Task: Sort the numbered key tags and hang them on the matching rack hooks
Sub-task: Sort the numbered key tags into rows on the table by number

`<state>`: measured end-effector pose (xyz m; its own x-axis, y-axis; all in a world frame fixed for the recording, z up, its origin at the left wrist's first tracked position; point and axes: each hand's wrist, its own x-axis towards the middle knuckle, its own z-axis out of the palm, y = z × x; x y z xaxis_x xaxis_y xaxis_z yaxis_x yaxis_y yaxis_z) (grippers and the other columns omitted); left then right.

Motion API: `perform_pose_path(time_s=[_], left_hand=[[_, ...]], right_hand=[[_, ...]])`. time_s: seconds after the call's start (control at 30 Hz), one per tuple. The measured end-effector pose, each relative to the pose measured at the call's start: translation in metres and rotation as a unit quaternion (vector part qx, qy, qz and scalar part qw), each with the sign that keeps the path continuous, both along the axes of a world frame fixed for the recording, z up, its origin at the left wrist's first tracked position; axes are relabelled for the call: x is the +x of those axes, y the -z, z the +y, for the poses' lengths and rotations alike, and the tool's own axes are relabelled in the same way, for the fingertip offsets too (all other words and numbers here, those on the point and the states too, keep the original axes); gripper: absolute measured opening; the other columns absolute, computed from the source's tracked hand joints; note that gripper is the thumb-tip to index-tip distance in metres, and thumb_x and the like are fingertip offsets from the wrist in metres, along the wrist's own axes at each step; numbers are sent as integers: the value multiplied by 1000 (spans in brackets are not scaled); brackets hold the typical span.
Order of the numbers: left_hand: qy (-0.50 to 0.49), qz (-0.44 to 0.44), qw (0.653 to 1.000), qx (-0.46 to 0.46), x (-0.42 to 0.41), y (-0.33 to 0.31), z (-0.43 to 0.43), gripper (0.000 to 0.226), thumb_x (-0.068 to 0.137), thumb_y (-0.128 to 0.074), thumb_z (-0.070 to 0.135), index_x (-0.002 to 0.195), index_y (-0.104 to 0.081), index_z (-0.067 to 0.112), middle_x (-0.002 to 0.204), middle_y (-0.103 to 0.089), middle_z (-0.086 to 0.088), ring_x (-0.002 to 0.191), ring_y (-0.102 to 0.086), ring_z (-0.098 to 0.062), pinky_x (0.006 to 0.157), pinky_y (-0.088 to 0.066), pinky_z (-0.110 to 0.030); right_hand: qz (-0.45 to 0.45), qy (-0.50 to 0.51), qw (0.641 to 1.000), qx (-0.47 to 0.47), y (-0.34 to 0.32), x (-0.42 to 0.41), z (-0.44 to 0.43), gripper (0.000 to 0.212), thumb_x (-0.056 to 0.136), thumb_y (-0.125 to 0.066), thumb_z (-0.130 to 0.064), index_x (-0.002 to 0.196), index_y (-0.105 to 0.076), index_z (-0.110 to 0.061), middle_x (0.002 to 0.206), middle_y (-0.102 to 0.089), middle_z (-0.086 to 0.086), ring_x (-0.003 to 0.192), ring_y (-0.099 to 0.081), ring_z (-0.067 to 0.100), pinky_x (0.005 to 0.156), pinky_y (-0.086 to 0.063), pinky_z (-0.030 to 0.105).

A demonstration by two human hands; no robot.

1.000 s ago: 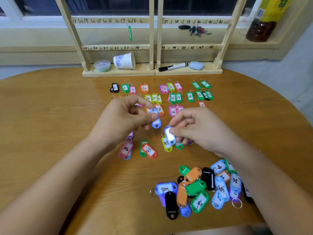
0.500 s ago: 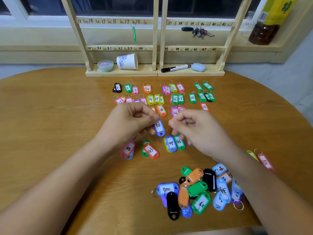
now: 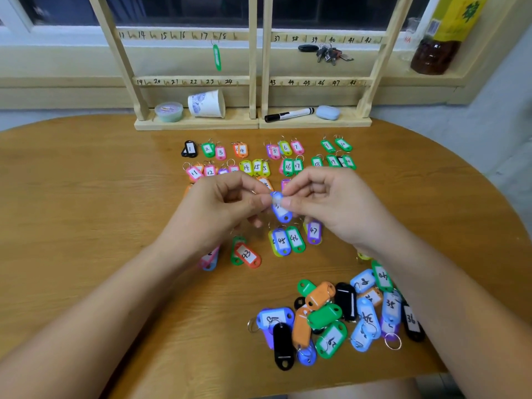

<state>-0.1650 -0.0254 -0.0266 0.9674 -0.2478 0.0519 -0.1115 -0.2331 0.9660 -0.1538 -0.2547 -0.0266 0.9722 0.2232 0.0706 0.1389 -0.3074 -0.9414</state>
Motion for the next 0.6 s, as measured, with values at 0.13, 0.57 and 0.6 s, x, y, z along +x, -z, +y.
perform_pose_path(time_s=[0.13, 0.57, 0.6], left_hand=[[-7, -10, 1000, 11, 1, 3, 2, 4, 98, -74, 15, 100, -76, 11, 86, -78, -14, 68, -65, -13, 61, -52, -22], [17, -23, 998, 53, 6, 18, 2, 5, 99, -73, 11, 98, -77, 15, 78, -76, -4, 68, -67, -19, 69, -58, -31], [18, -23, 998, 53, 6, 19, 2, 5, 99, -74, 12, 98, -77, 16, 79, -77, -5, 69, -67, -19, 70, -58, -33]], right_hand=[[-1, 85, 995, 58, -11, 14, -29, 14, 88, -83, -2, 100, -75, -4, 78, -76, 9, 67, -70, 17, 59, -55, 23], [41, 165, 985, -3, 5, 32, -79, 15, 86, -85, -2, 98, -75, -4, 81, -78, 15, 71, -73, 20, 65, -60, 28], [56, 163, 985, -22, 8, 33, -80, 14, 86, -85, -3, 97, -75, -4, 81, -78, 16, 71, -73, 21, 65, -60, 29]])
